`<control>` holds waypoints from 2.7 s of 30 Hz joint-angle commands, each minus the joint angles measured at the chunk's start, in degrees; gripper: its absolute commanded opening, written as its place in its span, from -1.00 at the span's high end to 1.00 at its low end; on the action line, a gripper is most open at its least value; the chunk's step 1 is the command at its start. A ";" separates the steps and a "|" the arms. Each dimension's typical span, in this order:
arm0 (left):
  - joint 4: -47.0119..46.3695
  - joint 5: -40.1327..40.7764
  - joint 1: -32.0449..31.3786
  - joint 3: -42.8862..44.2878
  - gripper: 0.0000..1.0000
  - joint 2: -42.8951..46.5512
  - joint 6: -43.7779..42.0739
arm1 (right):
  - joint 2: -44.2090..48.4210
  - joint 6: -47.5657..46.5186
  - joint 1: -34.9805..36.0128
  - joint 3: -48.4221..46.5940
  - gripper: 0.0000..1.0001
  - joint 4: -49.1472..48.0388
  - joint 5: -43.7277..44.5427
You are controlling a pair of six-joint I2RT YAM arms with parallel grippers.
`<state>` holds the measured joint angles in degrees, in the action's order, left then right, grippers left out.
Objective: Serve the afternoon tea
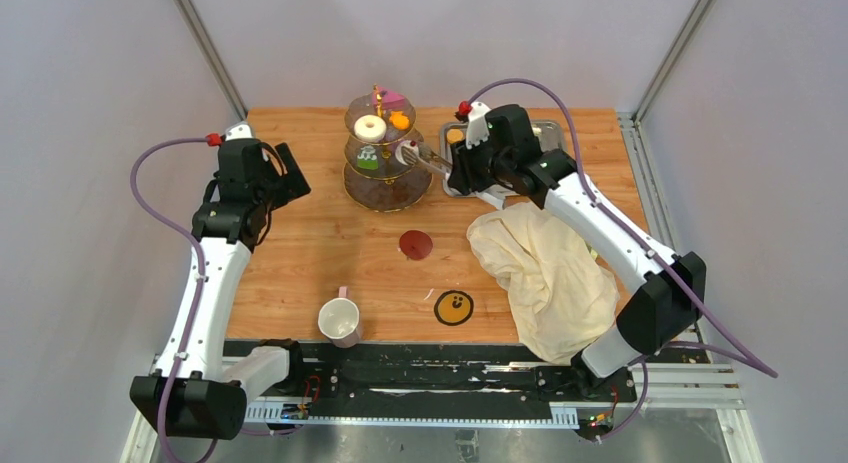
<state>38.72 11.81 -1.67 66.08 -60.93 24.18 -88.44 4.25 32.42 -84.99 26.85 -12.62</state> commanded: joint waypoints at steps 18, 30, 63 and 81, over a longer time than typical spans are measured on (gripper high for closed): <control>0.11 1.63 0.27 0.43 -0.96 1.18 -1.41 | -10.14 -0.62 4.62 -9.89 0.51 -1.36 -0.15; 0.03 1.20 0.27 0.42 -0.96 1.35 -0.96 | -6.37 -1.34 4.64 -8.44 0.24 -1.23 1.63; 0.23 1.41 0.27 0.64 -0.96 2.10 -1.01 | 14.57 1.69 -13.31 13.35 0.34 -2.33 7.19; -0.58 1.06 0.27 0.40 -0.96 1.16 -0.71 | -6.04 3.25 -31.48 2.71 0.14 -5.76 9.78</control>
<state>39.16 12.23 -1.67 66.08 -60.05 23.99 -92.12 6.48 2.48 -77.71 24.49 -3.92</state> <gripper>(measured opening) 0.982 0.430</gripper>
